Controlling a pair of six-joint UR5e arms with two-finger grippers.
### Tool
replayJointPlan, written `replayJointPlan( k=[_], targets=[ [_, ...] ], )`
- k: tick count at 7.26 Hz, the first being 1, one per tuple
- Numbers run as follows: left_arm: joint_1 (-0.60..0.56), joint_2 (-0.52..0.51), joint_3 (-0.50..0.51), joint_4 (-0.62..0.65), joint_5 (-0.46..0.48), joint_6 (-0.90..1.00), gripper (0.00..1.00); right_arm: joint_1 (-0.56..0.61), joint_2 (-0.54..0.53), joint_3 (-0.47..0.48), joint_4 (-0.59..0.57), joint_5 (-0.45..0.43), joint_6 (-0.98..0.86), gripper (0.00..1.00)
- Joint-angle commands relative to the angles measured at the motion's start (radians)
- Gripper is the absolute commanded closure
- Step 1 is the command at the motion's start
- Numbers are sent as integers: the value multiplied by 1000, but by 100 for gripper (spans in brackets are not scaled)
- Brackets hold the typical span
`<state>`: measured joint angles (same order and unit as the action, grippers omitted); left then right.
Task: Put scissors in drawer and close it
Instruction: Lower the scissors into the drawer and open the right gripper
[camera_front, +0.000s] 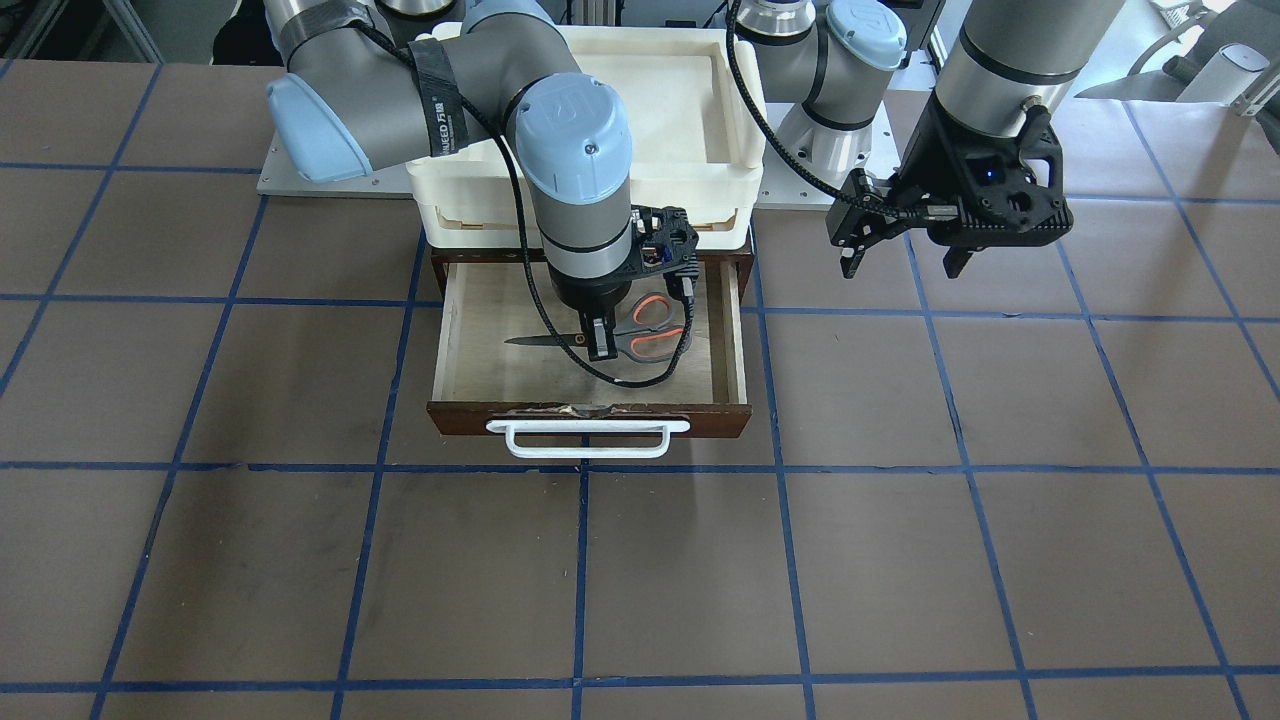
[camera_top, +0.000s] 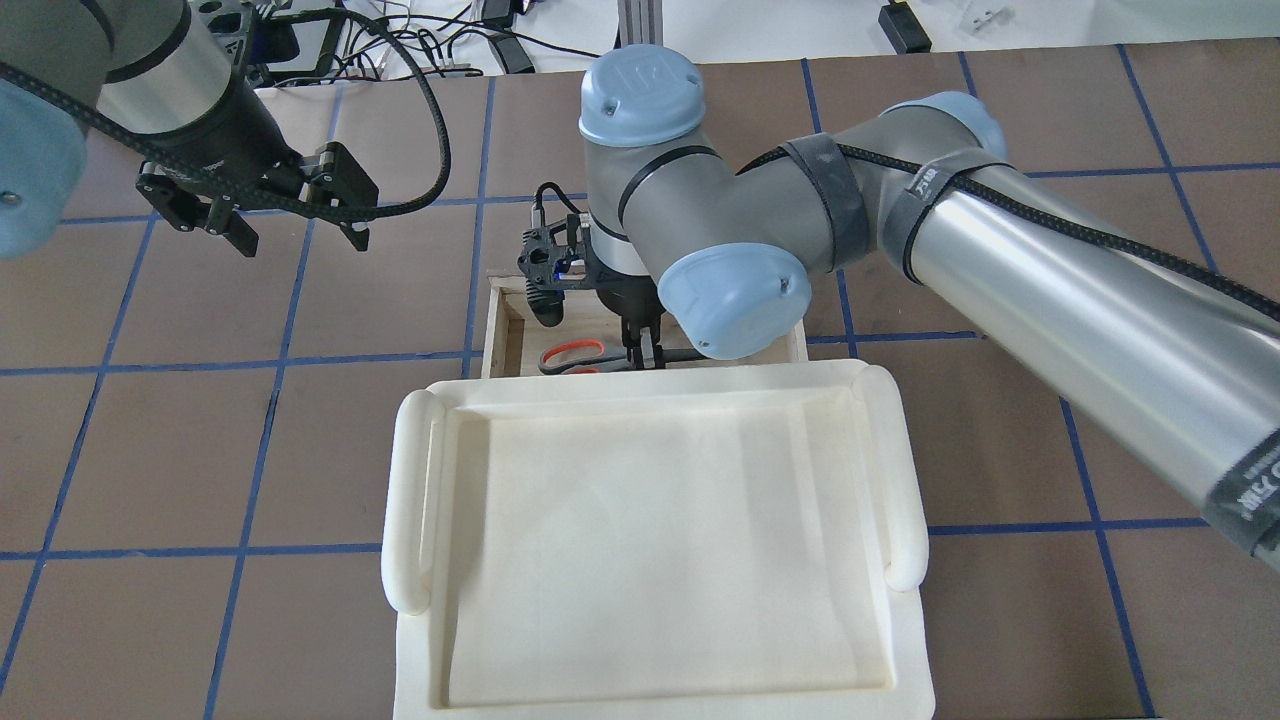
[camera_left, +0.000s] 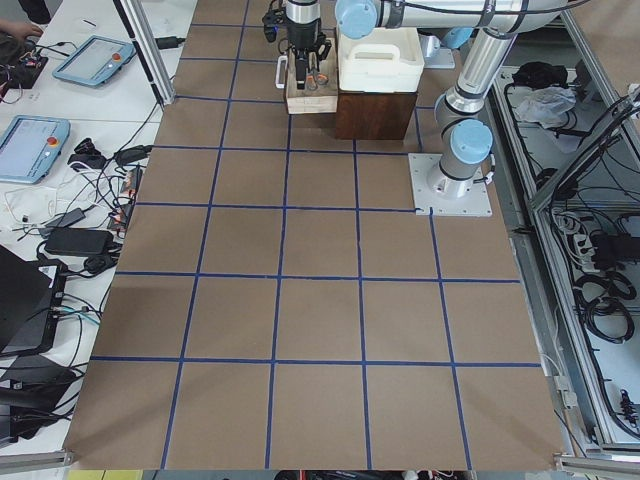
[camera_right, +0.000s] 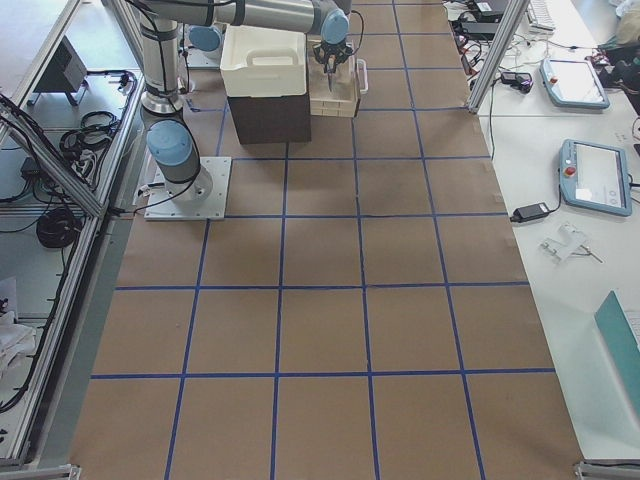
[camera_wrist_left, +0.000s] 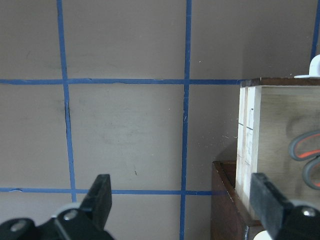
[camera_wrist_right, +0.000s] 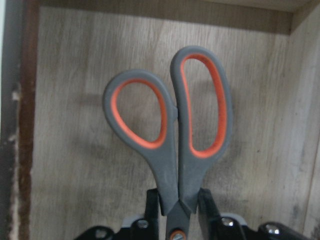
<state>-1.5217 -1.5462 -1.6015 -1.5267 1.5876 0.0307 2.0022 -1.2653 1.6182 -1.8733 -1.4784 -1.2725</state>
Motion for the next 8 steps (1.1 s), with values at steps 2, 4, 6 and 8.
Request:
replayJointPlan(
  k=[2, 4, 6, 8],
  targets=[
    [0, 0, 0, -1, 0, 0, 0, 4, -2, 2, -3, -2, 7, 8],
    [0, 0, 0, -1, 0, 0, 0, 3, -3, -1, -32, -9, 8, 0],
    [0, 0, 0, -1, 0, 0, 0, -8, -44, -17, -49, -8, 28, 0],
    [0, 0, 0, 0, 0, 0, 0, -74, -94, -50, -79, -16, 84, 0]
  ],
)
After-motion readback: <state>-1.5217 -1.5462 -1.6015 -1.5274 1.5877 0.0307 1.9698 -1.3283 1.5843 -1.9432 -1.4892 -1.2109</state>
